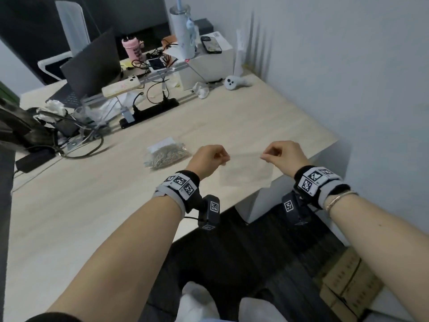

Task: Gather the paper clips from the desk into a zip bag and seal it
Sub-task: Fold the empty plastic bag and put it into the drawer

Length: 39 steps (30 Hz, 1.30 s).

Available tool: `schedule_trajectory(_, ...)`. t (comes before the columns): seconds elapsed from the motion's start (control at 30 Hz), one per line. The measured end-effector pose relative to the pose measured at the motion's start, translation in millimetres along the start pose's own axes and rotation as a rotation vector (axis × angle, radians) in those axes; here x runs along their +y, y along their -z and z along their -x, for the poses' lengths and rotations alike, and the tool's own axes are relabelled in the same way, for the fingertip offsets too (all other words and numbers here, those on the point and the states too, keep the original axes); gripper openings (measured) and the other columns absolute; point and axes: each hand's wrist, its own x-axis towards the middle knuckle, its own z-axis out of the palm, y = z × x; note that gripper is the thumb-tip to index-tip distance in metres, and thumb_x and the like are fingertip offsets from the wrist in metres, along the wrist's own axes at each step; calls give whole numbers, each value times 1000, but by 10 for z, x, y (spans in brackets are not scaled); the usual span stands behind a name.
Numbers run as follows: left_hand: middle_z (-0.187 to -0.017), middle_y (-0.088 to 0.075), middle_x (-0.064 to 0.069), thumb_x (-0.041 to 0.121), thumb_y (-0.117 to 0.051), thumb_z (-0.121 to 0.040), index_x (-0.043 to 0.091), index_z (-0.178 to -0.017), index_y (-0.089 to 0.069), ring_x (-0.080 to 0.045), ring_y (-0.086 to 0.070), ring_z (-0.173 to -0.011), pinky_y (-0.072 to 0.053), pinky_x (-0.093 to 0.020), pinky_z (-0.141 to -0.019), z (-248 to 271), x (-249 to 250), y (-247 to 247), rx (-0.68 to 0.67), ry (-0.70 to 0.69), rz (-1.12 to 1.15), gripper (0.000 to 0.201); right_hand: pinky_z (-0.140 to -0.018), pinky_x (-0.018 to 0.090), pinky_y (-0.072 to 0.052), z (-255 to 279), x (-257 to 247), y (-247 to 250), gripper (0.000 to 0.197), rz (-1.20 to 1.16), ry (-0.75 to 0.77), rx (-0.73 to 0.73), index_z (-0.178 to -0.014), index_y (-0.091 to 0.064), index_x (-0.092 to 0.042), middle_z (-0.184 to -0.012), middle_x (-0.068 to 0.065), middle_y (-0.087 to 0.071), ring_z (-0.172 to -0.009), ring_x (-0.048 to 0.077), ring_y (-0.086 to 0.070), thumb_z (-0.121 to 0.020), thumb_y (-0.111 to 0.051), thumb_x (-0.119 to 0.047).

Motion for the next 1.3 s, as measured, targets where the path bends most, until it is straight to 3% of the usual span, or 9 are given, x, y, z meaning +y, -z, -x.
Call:
schedule_trajectory(0.17, -104, -66, 0, 22, -48, -93, 16, -98, -66, -20, -58, -99, -42, -29, -84, -168, 292, -444, -111, -27, -148, 19, -67, 17, -44, 151, 450, 295, 3, -62, -63, 29, -83, -66, -16, -73, -3, -65, -66, 4, -57, -83, -66, -13)
schedule_trajectory(0.27, -110, -66, 8, 38, -53, -88, 26, -113, -58, -17, -56, -105, -38, -37, -97, -255, 510, -762, -194, -83, -303, 28, -62, 8, -37, 245, 721, 467, 6, -22, -72, -34, -87, -67, -17, -78, -4, -64, -67, -2, -51, -85, -63, -13)
schedule_trajectory(0.37, -107, -67, 10, 49, -58, -85, 28, -117, -54, -15, -58, -102, -37, -37, -95, -346, 721, -1171, -275, -144, -394, 38, -64, 9, -36, 366, 1012, 563, 7, -13, -105, -68, -86, -67, -19, -79, -5, -64, -69, -2, -51, -85, -64, -14)
schedule_trajectory(0.53, -101, -67, -2, 24, -56, -90, 19, -100, -64, -20, -61, -94, -47, -30, -78, -471, 869, -1786, -335, -146, -360, 14, -65, 17, -36, 528, 1541, 585, 7, 11, -195, -49, -91, -66, -21, -84, -6, -63, -67, -4, -48, -85, -63, -19)
schedule_trajectory(0.6, -101, -67, -4, 20, -51, -91, 17, -97, -64, -22, -61, -93, -49, -33, -79, -496, 831, -1973, -358, -143, -386, 15, -64, 18, -36, 572, 1738, 575, 14, -2, -231, -39, -99, -65, -21, -91, -7, -63, -68, -3, -48, -85, -63, -23)
schedule_trajectory(0.73, -109, -63, -8, 20, -44, -90, 15, -95, -64, -30, -50, -110, -41, -37, -85, -619, 686, -2276, -346, -168, -524, 21, -79, 23, -40, 545, 2120, 547, 19, 5, -328, -30, -104, -65, -16, -100, 1, -66, -88, 13, -57, -90, -55, -26)
schedule_trajectory(0.87, -155, -17, -11, 24, -49, -92, 20, -99, -68, -34, -9, -143, -14, -49, -115, -799, 568, -2492, -372, -148, -616, 21, -79, 27, -43, 403, 2403, 455, 21, 67, -376, -44, -98, -67, -14, -98, 4, -68, -88, 18, -59, -92, -52, -28)
schedule_trajectory(1.0, -158, 6, -12, 22, -51, -93, 17, -93, -68, -35, 10, -144, 2, -49, -117, -973, 493, -2716, -321, -187, -667, 18, -80, 33, -49, 207, 2611, 276, 21, 94, -404, -37, -94, -66, -15, -95, 3, -68, -87, 20, -61, -91, -53, -31)
schedule_trajectory(1.3, -153, 22, -18, 21, -63, -83, 17, -83, -64, -44, 20, -139, 5, -61, -113, -1096, 216, -3041, -162, -287, -973, 4, -89, 33, -47, -362, 2930, -112, 33, 114, -412, -77, -115, -60, -15, -110, 5, -67, -102, 24, -61, -88, -58, -34)
